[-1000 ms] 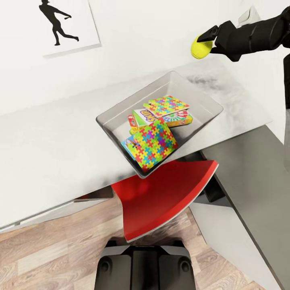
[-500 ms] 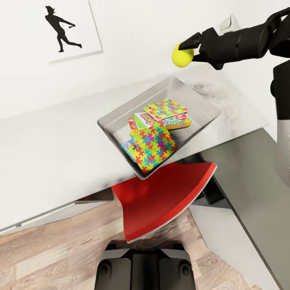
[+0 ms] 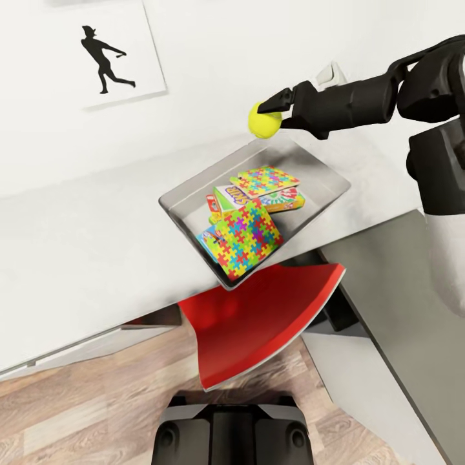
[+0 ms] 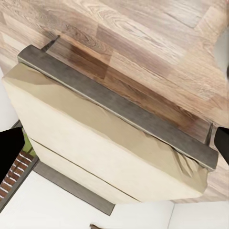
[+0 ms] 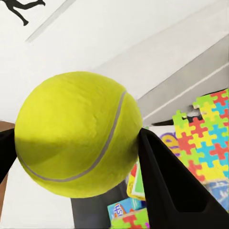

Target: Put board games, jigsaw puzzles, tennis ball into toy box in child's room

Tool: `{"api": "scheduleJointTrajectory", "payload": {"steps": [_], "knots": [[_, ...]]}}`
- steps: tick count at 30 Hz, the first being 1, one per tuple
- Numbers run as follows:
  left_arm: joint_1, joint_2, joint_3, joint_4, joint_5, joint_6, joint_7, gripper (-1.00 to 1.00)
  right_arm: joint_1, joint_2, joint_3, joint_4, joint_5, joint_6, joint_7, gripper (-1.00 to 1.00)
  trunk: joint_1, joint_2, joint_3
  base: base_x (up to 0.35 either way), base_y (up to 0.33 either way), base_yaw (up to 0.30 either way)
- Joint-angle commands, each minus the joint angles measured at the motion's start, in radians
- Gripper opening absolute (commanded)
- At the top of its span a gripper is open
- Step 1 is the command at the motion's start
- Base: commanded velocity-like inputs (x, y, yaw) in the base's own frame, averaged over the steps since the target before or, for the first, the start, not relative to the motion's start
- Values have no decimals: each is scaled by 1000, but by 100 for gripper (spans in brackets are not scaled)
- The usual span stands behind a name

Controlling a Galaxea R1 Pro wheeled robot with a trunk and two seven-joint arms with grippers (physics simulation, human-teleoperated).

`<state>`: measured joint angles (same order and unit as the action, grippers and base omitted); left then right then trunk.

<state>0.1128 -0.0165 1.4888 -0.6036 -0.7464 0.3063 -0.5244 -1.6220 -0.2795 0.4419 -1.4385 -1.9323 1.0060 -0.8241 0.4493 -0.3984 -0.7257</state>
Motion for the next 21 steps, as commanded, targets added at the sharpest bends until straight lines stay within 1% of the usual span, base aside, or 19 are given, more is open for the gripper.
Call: {"api": "scheduleJointTrajectory", "payload": {"steps": [1,3,4,7,8,9,11,15,18,21], "knots": [[-2,-1,4,-3,-6,4,-8,100,7,6,7,-4,-17,-3,-15,-100,1,-2,0,0,0,0],[-4,-1,4,-4,-6,5,-8,100,20,19,19,-9,-24,-3,-19,-100,1,-2,4,0,0,0],[-4,-1,4,-4,-6,5,-8,100,20,19,19,-9,-24,-3,-19,-100,1,-2,5,0,0,0],[-7,-1,4,-4,-7,5,-8,100,39,34,40,-13,-29,-3,-26,-100,1,-2,10,0,0,0],[-8,0,4,-4,-7,5,-8,100,47,38,49,-14,-30,-3,-27,-100,1,-2,12,0,0,0],[-8,0,4,-4,-7,5,-8,100,47,38,49,-14,-30,-3,-27,-100,1,-2,13,0,0,0],[-9,0,4,-4,-8,5,-8,100,63,46,66,-16,-32,-4,-30,-100,1,-2,17,0,0,0],[-11,2,4,-4,-8,5,-7,100,96,72,95,-17,-31,-4,-32,-100,1,-2,23,0,0,0],[-11,5,4,-3,-7,5,-6,100,114,89,107,-17,-29,-3,-35,-100,1,-2,28,0,0,0],[-11,7,4,-3,-7,5,-7,100,124,99,114,-17,-29,-2,-39,-100,1,-2,33,0,0,0]]}}
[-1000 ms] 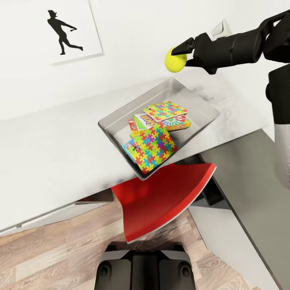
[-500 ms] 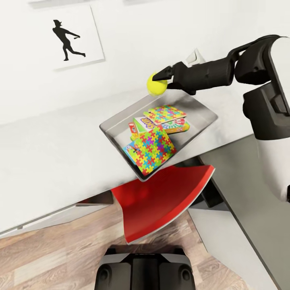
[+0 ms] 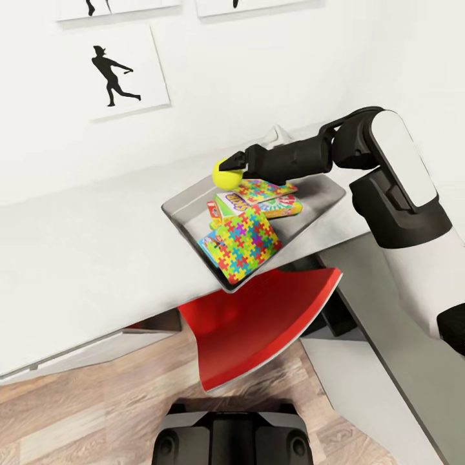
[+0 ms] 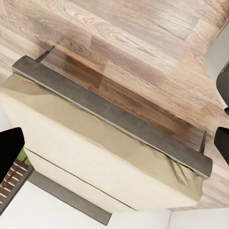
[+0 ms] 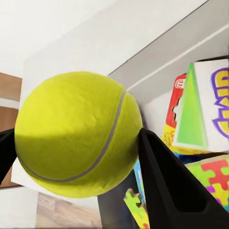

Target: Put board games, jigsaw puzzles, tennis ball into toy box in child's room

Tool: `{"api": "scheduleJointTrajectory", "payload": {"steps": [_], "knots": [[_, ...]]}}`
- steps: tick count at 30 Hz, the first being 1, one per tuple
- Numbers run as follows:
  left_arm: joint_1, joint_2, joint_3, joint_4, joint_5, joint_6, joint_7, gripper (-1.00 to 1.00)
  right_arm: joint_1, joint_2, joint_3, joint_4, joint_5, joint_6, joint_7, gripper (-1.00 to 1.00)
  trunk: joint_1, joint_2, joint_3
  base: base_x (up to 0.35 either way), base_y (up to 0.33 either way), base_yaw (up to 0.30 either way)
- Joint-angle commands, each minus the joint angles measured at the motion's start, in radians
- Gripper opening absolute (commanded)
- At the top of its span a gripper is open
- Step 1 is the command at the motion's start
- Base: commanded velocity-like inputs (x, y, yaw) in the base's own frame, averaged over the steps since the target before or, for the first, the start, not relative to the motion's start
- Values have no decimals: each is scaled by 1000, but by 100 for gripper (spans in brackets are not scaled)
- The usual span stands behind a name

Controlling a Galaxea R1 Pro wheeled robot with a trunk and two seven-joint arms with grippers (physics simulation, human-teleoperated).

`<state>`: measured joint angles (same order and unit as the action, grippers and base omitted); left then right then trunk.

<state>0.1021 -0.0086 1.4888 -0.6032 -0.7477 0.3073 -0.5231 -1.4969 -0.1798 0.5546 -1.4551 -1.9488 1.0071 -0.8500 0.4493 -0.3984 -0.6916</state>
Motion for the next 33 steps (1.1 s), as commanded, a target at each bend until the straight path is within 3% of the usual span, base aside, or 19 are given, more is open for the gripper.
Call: {"api": "scheduleJointTrajectory", "payload": {"steps": [1,16,25,33], "knots": [[-1,-1,4,-3,-6,4,-8,100,-1,-1,1,0,-12,-3,-13,-100,1,-2,0,0,0,0],[-7,6,3,-4,-5,5,-11,100,21,20,11,0,-11,-2,-26,-100,1,-2,25,0,0,0],[-14,7,4,-3,-5,6,-10,100,62,62,11,6,4,-1,-54,-100,1,-2,39,0,0,0],[-17,7,4,-4,-5,6,-10,100,83,80,12,6,31,-1,-64,-100,1,-2,52,0,0,0]]}}
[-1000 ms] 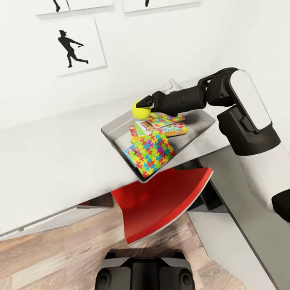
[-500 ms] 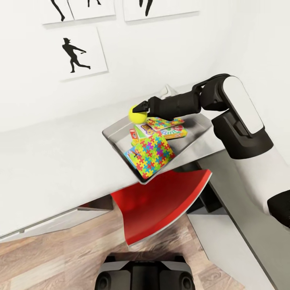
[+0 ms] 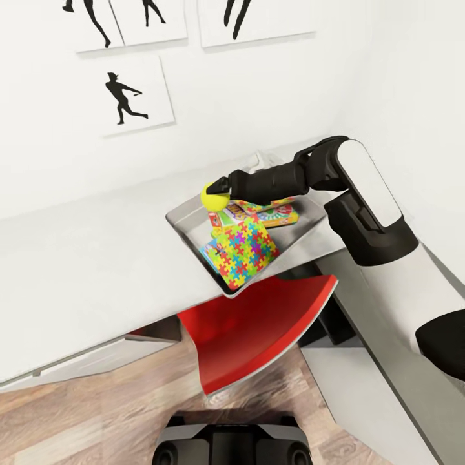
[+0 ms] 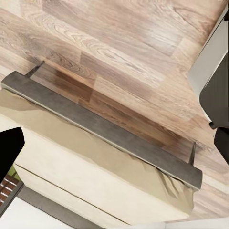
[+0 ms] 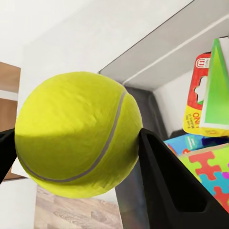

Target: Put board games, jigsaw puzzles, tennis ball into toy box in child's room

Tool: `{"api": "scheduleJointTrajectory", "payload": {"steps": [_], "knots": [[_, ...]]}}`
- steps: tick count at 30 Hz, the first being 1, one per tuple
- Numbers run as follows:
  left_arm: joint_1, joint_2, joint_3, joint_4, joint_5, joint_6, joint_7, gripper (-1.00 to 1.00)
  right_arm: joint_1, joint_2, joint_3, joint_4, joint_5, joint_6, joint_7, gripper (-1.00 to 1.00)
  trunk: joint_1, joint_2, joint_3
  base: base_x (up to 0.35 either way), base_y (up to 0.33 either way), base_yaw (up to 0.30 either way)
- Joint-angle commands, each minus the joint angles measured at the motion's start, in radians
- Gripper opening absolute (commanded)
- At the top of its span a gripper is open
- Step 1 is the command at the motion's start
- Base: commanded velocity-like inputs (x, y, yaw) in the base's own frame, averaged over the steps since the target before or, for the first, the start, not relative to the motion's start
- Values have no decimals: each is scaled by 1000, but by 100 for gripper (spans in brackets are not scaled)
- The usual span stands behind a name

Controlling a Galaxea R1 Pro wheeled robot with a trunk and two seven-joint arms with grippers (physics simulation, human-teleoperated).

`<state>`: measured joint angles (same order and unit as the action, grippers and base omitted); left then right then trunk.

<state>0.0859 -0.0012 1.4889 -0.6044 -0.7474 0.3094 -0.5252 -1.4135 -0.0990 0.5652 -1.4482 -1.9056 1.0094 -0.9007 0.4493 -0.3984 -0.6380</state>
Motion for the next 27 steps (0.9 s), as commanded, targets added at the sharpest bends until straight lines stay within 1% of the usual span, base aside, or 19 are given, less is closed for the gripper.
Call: {"api": "scheduleJointTrajectory", "payload": {"steps": [1,8,14,27], "knots": [[-1,0,4,-2,-6,4,-8,100,-1,0,1,-1,-12,-3,-13,-100,1,-2,1,0,0,0],[-4,0,3,-3,-7,4,-8,100,16,5,23,0,-1,-4,-15,-100,1,-2,11,0,0,0],[-5,0,3,-3,-7,5,-9,100,27,6,37,0,4,-8,-15,-100,1,-2,16,0,0,0],[-6,0,4,-3,-7,5,-9,100,66,8,44,0,36,-9,-15,-100,1,-2,18,0,0,0]]}}
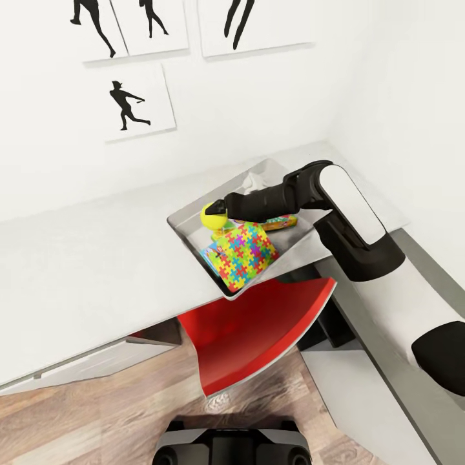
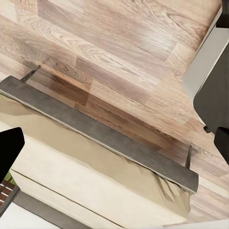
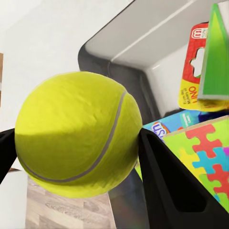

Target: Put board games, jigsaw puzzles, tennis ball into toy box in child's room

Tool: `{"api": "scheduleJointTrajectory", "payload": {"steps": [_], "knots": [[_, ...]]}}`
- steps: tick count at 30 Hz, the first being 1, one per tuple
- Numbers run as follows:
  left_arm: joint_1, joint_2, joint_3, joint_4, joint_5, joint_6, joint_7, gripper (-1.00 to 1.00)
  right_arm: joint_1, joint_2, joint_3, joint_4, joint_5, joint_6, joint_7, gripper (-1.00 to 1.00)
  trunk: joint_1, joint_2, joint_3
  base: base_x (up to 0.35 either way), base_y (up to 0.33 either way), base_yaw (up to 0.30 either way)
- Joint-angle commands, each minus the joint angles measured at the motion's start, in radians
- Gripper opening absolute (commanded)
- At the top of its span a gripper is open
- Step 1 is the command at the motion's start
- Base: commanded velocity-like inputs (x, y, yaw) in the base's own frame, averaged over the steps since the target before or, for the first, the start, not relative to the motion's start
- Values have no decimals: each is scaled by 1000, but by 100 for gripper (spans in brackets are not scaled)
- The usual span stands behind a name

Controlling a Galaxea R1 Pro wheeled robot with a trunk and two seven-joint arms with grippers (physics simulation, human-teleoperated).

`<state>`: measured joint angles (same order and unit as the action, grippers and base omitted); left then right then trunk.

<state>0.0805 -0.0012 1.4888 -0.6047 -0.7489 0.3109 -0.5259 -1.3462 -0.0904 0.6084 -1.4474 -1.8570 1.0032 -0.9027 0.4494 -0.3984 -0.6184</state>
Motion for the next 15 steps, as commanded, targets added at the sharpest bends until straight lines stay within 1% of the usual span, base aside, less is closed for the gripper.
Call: {"api": "scheduleJointTrajectory", "payload": {"steps": [1,8,15], "knots": [[-1,0,4,-2,-6,4,-8,100,2,1,1,-1,-11,-3,-13,-100,1,-2,-1,0,0,0],[-1,0,4,-2,-6,4,-8,100,31,20,2,3,3,-1,-13,-100,1,-2,-1,0,0,0],[-1,0,4,-2,-5,4,-7,100,48,28,2,5,29,0,-12,-100,1,-2,-1,0,0,0]]}}
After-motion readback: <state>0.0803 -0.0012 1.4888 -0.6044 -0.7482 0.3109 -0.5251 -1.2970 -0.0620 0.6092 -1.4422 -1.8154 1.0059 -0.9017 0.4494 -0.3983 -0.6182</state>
